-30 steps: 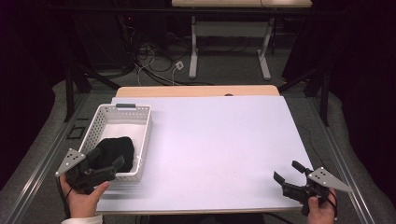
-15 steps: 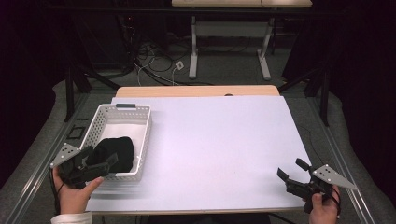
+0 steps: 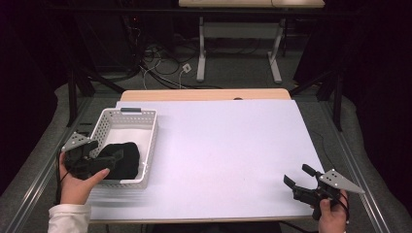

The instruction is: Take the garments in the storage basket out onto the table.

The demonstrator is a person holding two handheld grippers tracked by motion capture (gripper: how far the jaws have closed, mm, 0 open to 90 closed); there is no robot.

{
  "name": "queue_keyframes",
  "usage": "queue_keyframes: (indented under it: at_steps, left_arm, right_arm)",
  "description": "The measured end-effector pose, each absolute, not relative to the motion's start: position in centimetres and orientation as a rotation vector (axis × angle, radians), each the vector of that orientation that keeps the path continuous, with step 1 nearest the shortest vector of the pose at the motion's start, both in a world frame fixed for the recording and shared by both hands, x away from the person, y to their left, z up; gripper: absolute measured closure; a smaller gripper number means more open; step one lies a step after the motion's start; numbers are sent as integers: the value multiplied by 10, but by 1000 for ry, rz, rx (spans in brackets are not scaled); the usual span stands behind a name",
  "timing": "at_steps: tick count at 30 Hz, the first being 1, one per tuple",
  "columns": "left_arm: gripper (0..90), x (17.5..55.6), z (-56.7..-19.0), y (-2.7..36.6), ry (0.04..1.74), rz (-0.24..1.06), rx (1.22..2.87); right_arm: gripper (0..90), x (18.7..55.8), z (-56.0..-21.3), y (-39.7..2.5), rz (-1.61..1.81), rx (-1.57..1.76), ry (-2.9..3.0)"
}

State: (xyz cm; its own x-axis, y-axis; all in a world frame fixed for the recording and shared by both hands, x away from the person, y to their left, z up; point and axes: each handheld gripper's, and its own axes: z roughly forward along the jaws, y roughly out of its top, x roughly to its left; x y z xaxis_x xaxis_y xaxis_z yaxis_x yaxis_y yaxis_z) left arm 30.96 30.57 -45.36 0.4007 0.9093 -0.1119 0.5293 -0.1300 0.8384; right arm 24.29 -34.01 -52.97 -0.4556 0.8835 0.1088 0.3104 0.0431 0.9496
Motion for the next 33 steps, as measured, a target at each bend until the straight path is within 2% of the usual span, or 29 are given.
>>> queue_keyframes:
  at_steps: [15,33]
  left_arm:
    - [6,340,-472,307,1376,475,1946]
    - [6,358,-500,305,1465,460,2095]
  right_arm:
    - [146,246,-533,-336,1423,1210,1830]
    - [147,248,-537,-333,1415,1212,1879]
